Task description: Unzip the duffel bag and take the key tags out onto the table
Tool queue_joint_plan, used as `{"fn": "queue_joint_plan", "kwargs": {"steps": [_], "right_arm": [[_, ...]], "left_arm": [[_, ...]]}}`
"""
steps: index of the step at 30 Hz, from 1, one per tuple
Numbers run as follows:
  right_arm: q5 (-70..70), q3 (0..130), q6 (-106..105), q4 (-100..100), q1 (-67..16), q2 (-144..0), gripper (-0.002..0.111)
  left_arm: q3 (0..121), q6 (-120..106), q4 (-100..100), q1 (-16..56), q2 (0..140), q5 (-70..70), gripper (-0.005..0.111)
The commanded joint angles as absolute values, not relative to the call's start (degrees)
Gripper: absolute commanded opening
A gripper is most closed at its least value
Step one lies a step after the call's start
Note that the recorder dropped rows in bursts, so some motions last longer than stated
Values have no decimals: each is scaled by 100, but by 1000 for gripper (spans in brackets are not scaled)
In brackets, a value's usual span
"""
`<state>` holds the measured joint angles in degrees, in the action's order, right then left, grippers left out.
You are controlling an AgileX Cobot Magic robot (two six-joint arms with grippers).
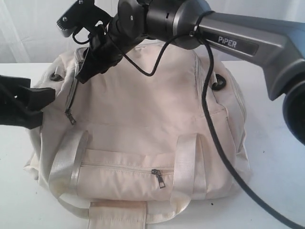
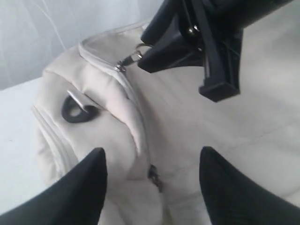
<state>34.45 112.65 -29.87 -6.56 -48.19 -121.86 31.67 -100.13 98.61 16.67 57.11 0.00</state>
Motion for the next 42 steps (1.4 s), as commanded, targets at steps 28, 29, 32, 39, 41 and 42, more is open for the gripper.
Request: {"fn": "queue_joint_plan", "kwargs": {"steps": [28, 29, 32, 39, 41, 42], "right_arm": [[4008, 11255, -3016, -787, -4790, -11890, 0], [4027, 11255, -3016, -777, -4790, -11890, 0], [4083, 11255, -3016, -755, -4790, -11890, 0], [3977, 11255, -3016, -753, -4790, -11890, 0], [3937, 11255, -3016, -753, -4790, -11890, 0], [3910, 11255, -3016, -753, -4790, -11890, 0]], "left_arm": [[3824, -8487, 9995, 1627, 6185, 990, 1], [3753, -7966, 9406, 1529, 6279, 1558, 1], [3834, -5433, 6384, 1136, 6572, 3064, 1], [4299, -2575, 3310, 816, 6578, 3782, 5], [4313, -2920, 3667, 816, 6533, 3640, 15], [4312, -3148, 3814, 816, 6533, 3640, 21]]}}
